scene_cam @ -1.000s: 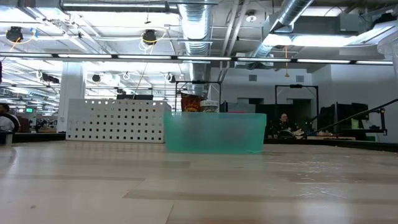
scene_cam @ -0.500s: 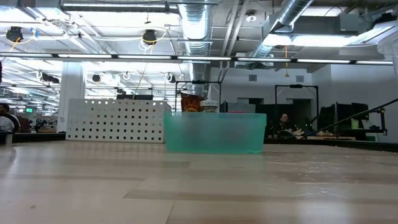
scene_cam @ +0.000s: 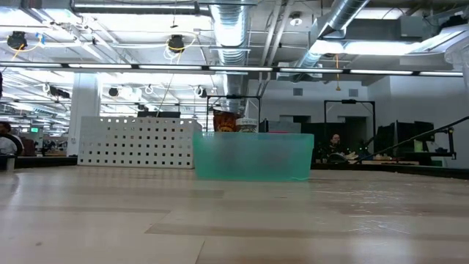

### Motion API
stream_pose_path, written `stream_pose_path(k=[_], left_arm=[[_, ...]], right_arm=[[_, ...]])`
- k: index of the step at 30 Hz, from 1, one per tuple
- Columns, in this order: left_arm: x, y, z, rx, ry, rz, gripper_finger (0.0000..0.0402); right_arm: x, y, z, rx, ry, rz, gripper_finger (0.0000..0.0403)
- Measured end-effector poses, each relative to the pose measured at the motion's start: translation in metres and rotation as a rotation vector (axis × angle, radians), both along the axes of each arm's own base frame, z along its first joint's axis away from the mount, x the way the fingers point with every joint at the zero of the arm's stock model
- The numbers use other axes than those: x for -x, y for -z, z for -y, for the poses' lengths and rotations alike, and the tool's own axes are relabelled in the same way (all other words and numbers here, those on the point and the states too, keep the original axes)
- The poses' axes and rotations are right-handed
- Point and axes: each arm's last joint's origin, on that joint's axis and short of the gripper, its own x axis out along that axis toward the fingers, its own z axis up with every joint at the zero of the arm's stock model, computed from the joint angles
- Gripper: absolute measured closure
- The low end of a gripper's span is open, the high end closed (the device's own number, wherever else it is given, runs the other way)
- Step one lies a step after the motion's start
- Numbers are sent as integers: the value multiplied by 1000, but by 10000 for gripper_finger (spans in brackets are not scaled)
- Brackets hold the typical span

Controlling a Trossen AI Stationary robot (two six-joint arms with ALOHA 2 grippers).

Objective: Pick & Place Food Item
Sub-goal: Put the gold spoon into the transparent bin

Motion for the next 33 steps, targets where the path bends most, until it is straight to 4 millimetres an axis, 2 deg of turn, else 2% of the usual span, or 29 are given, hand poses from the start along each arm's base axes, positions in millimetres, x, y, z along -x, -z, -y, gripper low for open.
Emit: stream_pose_path(k=[9,16,21,24,27,30,33], left_arm=[[-1,10,-1,70,8,-109,149],[-1,19,3,101,132,-189,67],[2,36,5,92,190,-378,37],[9,48,5,87,206,-532,30],[15,60,5,99,211,-674,29],[20,63,5,137,235,-738,34],[22,66,6,180,271,-784,42]], right_arm=[[0,0,0,-2,8,8,401],[1,-1,2,3,38,3,402],[5,1,5,-2,54,-31,402],[14,4,9,-37,59,-72,402],[25,13,12,-119,55,-167,402],[36,24,14,-249,45,-273,402],[44,33,8,-368,10,-365,402]])
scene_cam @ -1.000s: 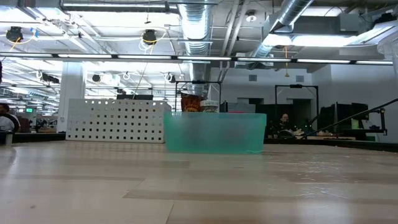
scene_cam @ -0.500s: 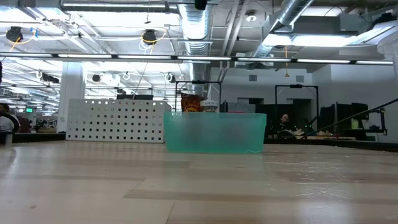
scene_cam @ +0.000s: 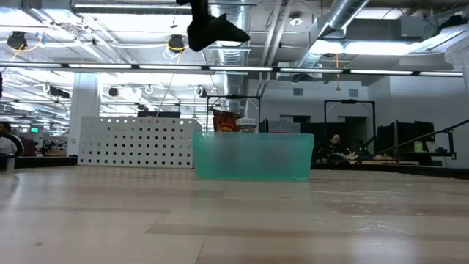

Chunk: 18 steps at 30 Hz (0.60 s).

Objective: Pick & Place Food Item
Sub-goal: Put the gold spoon into the transparent bin

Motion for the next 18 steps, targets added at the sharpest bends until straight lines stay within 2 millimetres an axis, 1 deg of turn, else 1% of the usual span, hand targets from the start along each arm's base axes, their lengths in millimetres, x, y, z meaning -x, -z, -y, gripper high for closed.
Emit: stream_pose_path(k=[4,12,18], left_arm=[[2,2,0,25,-14,-40,52],[4,6,-1,22,-18,-84,70],[4,6,-2,22,-24,-85,80]], right_arm=[[13,10,-15,-151,-49,-122,402],[51,24,-47,-379,-82,-362,402],[71,36,-81,-481,-67,-501,402]])
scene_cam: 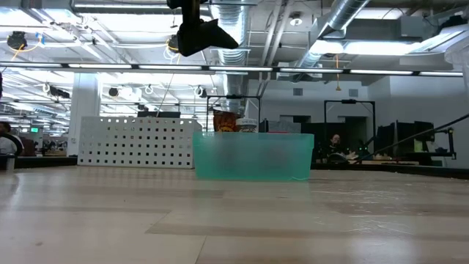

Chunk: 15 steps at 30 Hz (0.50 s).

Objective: Pick & Place Food Item
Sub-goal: Put the gold spoon into the transparent bin

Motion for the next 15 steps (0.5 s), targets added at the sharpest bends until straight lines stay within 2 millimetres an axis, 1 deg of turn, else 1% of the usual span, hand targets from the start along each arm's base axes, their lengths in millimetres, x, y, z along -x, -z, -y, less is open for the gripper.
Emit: stream_pose_path(k=[4,7,10,12,15], left_arm=[[-1,0,-4,-6,-20,1,86],[-2,0,-8,-6,-33,1,90],[-2,0,-11,-5,-42,2,93],[-2,0,-13,-5,-46,1,93],[-2,0,-13,-5,-46,1,93]], right_arm=[[5,15,-24,7,6,-106,402],[4,27,-36,44,28,-175,402],[-2,37,-44,66,46,-218,402],[-7,44,-49,44,58,-219,402],[-11,63,-53,39,71,-249,402]])
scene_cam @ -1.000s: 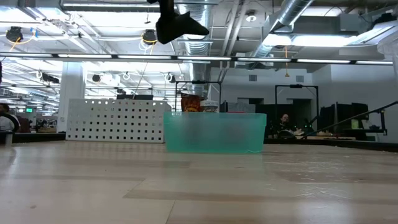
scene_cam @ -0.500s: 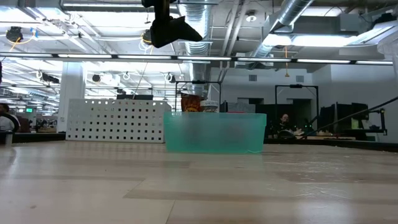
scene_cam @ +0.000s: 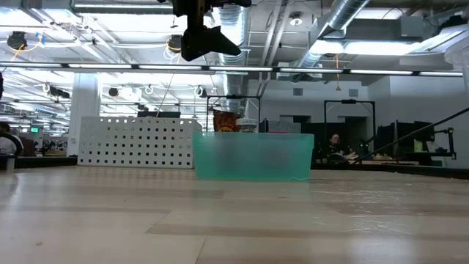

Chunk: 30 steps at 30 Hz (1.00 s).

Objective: Pick & Place Food Item
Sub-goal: Put the gold spoon into the transparent bin

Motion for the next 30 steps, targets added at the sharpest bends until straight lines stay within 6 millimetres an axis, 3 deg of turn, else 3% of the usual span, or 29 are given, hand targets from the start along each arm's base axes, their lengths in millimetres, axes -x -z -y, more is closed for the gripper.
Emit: stream_pose_path(k=[14,24,30], left_arm=[[0,0,4,14,-1,-5,93],[0,0,4,14,-1,-4,94],[0,0,4,14,-1,-4,94]], right_arm=[[7,53,1,-15,34,-90,402],[4,55,3,-8,48,-93,402],[4,55,4,1,51,-90,353]])
